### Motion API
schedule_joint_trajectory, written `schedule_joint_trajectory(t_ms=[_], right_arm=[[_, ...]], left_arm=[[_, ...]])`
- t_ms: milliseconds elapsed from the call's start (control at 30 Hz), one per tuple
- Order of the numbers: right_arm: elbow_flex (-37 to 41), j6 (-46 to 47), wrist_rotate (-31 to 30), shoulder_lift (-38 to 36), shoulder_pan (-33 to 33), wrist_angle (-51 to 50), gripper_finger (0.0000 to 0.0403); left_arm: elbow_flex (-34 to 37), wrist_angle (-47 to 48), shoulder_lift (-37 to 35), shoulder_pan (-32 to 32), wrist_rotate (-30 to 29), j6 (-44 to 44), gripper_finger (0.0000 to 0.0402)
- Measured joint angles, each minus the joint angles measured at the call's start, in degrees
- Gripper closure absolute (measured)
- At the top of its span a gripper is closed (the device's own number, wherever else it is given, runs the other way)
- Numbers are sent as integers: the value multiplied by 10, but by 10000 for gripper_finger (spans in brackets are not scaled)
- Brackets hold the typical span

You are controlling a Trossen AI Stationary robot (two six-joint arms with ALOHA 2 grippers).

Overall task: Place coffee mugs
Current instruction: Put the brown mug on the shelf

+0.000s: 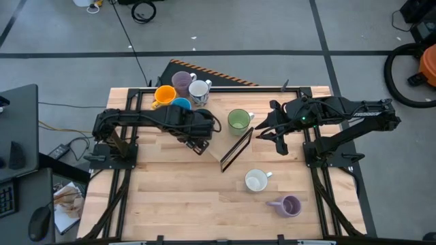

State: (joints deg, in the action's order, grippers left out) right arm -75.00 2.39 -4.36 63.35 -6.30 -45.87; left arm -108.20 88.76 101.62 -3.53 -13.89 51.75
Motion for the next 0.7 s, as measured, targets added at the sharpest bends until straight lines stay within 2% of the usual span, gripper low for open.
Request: schedule_joint_trajectory(t_ms=[500,700], right_arm=[[0,-11,0,0,0,12,249],[0,-6,3,0,0,12,249]], left_arm=[[0,-1,0,-12,0,5,323],[0,0,0,-12,6,6,332]])
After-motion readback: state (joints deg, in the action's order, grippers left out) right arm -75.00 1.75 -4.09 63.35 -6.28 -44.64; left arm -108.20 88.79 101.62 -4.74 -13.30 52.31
